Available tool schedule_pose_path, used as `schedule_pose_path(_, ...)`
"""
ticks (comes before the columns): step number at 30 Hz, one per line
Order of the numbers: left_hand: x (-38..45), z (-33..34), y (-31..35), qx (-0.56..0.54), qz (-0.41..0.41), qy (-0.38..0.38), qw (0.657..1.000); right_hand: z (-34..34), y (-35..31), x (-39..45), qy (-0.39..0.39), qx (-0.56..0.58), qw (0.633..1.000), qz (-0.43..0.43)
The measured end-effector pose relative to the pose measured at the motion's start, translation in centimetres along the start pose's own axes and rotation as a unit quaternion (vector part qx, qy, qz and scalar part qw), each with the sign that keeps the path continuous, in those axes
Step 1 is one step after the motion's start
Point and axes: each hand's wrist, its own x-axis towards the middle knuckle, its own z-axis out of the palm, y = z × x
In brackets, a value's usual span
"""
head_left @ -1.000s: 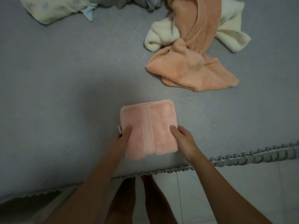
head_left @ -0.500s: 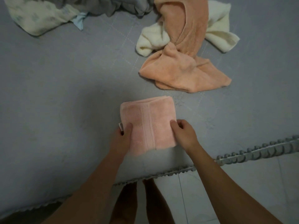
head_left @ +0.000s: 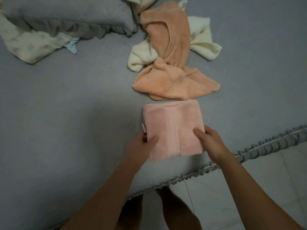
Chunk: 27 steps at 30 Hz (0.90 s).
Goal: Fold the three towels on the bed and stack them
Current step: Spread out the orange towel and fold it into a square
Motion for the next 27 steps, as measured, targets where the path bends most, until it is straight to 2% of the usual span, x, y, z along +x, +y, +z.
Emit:
schedule_pose_path(8,4.3,13.6,7.4,0.079,0.108,-0.126,0.983,-14.0,0.5,2.8,0.199,0.14,0.968,-0.054)
schedule_pose_path(11,7.5,17.5,8.5,0.149,0.109,-0.092,0.978,-17.0,1.6,7.0,0.223,0.069,0.972,-0.013)
schedule_pose_path(14,9.9,18.7,8.5,0.299,0.125,-0.046,0.945,-17.9,2.5,9.4,0.207,-0.029,0.977,0.039)
schedule_pose_path(17,11.4,18.4,9.5,0.333,0.165,-0.021,0.928,-17.7,2.5,10.1,0.198,-0.017,0.98,0.025)
schedule_pose_path(18,11.9,18.2,10.1,0.362,0.188,-0.004,0.913,-17.5,2.4,10.1,0.199,-0.011,0.98,0.023)
schedule_pose_path(19,12.5,17.9,10.6,0.413,0.221,0.023,0.883,-17.4,2.4,10.0,0.202,-0.013,0.979,0.021)
schedule_pose_path(21,13.9,17.0,11.6,0.522,0.288,0.093,0.797,-17.3,2.5,9.7,0.209,-0.02,0.978,0.015)
schedule_pose_path(22,14.6,16.3,12.1,0.564,0.297,0.123,0.761,-17.4,2.5,9.5,0.213,-0.019,0.977,0.012)
schedule_pose_path(25,16.3,13.7,13.3,0.682,0.187,0.131,0.695,-17.5,2.1,8.7,0.234,-0.047,0.971,-0.019)
schedule_pose_path(27,16.6,12.5,13.5,0.727,0.14,0.135,0.659,-17.4,1.2,8.1,0.278,-0.139,0.949,-0.051)
